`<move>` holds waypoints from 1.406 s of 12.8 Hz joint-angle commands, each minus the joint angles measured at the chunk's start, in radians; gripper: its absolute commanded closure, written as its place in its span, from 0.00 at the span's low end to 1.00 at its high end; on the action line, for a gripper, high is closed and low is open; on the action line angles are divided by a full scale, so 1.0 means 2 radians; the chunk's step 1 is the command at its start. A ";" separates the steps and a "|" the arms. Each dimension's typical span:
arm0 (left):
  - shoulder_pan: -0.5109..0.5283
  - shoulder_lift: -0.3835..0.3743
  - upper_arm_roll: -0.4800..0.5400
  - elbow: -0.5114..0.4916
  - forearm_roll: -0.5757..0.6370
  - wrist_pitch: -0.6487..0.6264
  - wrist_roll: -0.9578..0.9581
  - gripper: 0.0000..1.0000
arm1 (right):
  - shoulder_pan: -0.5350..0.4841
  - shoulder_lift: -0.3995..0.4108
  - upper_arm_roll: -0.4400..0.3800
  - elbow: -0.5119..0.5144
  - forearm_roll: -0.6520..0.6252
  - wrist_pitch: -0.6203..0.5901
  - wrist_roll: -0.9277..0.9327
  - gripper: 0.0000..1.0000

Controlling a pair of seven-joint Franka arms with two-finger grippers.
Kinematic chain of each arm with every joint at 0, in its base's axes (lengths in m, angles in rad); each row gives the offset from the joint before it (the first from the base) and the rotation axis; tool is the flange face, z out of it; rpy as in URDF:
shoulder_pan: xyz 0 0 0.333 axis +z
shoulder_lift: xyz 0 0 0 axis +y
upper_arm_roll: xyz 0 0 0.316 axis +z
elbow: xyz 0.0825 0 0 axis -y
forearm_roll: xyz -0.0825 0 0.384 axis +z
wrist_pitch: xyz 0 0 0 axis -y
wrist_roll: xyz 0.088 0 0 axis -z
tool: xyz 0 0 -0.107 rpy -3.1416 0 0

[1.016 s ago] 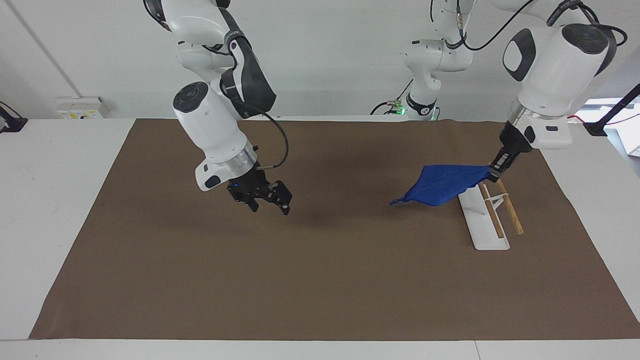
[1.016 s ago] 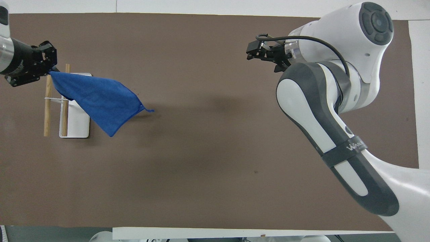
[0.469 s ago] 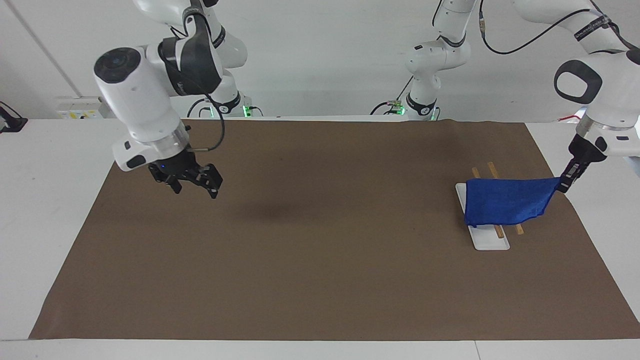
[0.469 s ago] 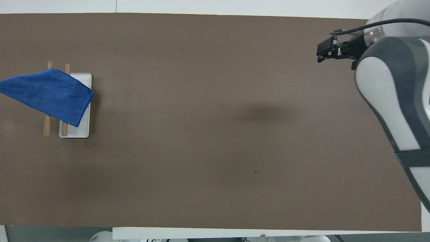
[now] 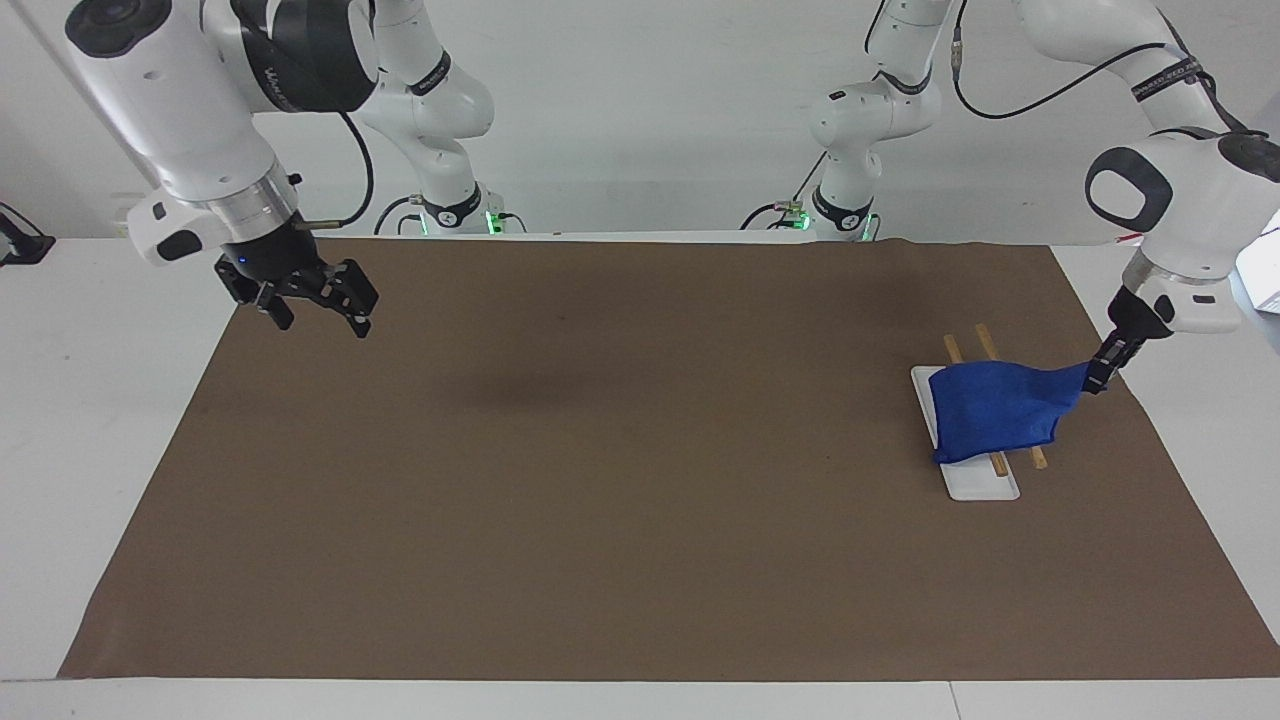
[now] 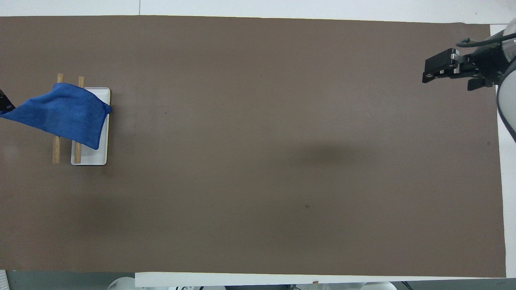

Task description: Right arm passes towel to left arm to hang

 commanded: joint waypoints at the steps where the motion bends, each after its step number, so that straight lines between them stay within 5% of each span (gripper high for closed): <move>1: 0.001 -0.007 -0.004 0.009 0.000 0.001 0.001 0.00 | -0.020 -0.042 0.006 -0.032 -0.007 -0.047 -0.032 0.00; 8: -0.012 0.000 -0.012 0.229 0.001 -0.300 0.030 0.01 | -0.040 -0.053 0.006 -0.044 -0.007 -0.068 -0.072 0.00; 11: -0.057 0.041 -0.015 0.326 0.017 -0.424 0.067 0.01 | 0.020 -0.071 -0.040 -0.061 -0.019 -0.058 -0.079 0.00; 14: -0.089 0.044 -0.018 0.343 0.014 -0.467 0.138 0.00 | 0.058 -0.086 -0.071 -0.074 -0.024 -0.050 -0.078 0.00; 18: -0.096 0.042 -0.018 0.338 -0.011 -0.437 0.141 0.00 | 0.058 -0.089 -0.071 -0.084 -0.024 -0.051 -0.079 0.00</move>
